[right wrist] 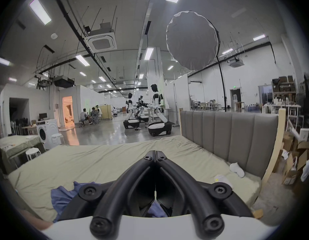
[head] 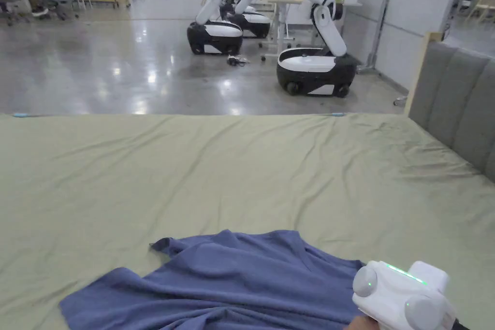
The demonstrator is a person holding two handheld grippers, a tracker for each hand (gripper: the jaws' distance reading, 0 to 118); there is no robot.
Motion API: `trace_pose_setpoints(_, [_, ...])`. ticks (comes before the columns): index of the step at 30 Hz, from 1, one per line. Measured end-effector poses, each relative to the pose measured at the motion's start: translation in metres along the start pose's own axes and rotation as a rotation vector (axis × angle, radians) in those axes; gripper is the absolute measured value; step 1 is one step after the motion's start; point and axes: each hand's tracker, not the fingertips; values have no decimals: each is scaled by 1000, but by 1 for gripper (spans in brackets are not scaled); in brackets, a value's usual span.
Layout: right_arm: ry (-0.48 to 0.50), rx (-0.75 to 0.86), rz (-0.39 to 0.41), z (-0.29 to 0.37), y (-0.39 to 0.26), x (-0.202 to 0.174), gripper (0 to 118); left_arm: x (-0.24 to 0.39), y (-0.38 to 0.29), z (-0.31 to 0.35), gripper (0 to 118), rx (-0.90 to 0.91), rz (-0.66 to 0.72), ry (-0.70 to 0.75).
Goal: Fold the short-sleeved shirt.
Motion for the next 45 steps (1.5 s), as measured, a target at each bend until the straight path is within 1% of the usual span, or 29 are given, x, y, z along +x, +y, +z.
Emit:
trace_pose_setpoints(1, [13, 0, -15, -1, 0, -2, 0, -8, 2, 19, 115, 23, 8, 9])
trace_pose_setpoints(2, [20, 4, -31, -1, 0, -5, 0, -18, 3, 41, 118, 58, 2, 7])
trace_pose_setpoints(4, [29, 16, -46, -1, 1, -11, 0, -42, -6, 104, 109, 260, -49, 73])
trace_pose_setpoints(6, [49, 22, -39, 2, 4, -20, 0, -54, -31, 186, 109, 445, -122, 209])
trace_pose_setpoints(8, [80, 26, -22, 6, 5, -27, 0, -71, -60, 268, 111, 565, -118, 350])
trace_pose_setpoints(10, [100, 22, 10, 7, 6, -38, 0, -71, -90, 346, 115, 636, -147, 473])
trace_pose_setpoints(11, [103, 22, 28, 6, 3, -38, 0, -76, -110, 383, 117, 689, -150, 566])
trace_pose_setpoints(12, [112, 27, 44, 6, 2, -44, 0, -80, -130, 418, 117, 729, -142, 656])
trace_pose_setpoints(14, [120, 35, 68, 10, -2, -55, 0, -75, -161, 468, 117, 763, -122, 786])
trace_pose_setpoints(16, [130, 46, 79, 15, -7, -68, 0, -75, -196, 508, 116, 748, -53, 903])
trace_pose_setpoints(17, [132, 53, 82, 17, -11, -75, 0, -67, -213, 522, 106, 777, -6, 960])
trace_pose_setpoints(18, [131, 56, 79, 19, -15, -80, 0, -65, -229, 533, 85, 788, -38, 1007])
trace_pose_setpoints(20, [141, 44, 80, 19, -24, -87, 0, -61, -263, 547, 0, 800, -16, 1123])
trace_pose_setpoints(21, [141, 38, 84, 20, -27, -91, 0, -53, -265, 543, 0, 773, 12, 1206])
trace_pose_setpoints(22, [142, 34, 87, 21, -30, -95, 0, -54, -276, 544, 0, 760, 89, 1205])
trace_pose_setpoints(24, [157, 18, 94, 22, -34, -100, 0, -59, -293, 548, 0, 789, 158, 1097])
trace_pose_setpoints(26, [164, 2, 105, 23, -35, -105, 0, -60, -294, 539, 0, 801, 203, 1079])
trace_pose_setpoints(31, [174, 4, 106, 30, -30, -116, 0, -68, -283, 524, 0, 774, 198, 1013])
trace_pose_setpoints(34, [185, 9, 107, 32, -27, -120, 0, -83, -271, 512, 0, 753, 243, 935])
trace_pose_setpoints(36, [193, 11, 105, 32, -26, -124, 0, -101, -259, 494, 0, 682, 300, 896])
trace_pose_setpoints(38, [206, 11, 107, 30, -25, -127, 0, -137, -256, 476, 0, 587, 311, 865])
trace_pose_setpoints(39, [214, 10, 108, 30, -24, -129, 0, -152, -253, 464, 1, 557, 333, 849])
trace_pose_setpoints(40, [220, 8, 110, 29, -24, -130, 0, -169, -252, 453, 9, 547, 366, 800])
trace_pose_setpoints(41, [226, 6, 115, 27, -24, -132, 0, -190, -251, 442, 43, 511, 402, 735])
trace_pose_setpoints(42, [231, 3, 120, 26, -24, -133, 0, -207, -248, 429, 83, 457, 458, 743])
trace_pose_setpoints(43, [234, 1, 126, 24, -25, -134, 0, -225, -244, 414, 116, 394, 508, 745])
trace_pose_setpoints(44, [237, -2, 128, 22, -25, -134, 0, -239, -248, 401, 114, 385, 532, 742])
trace_pose_setpoints(45, [242, -8, 130, 19, -26, -134, 0, -254, -247, 391, 114, 344, 539, 732])
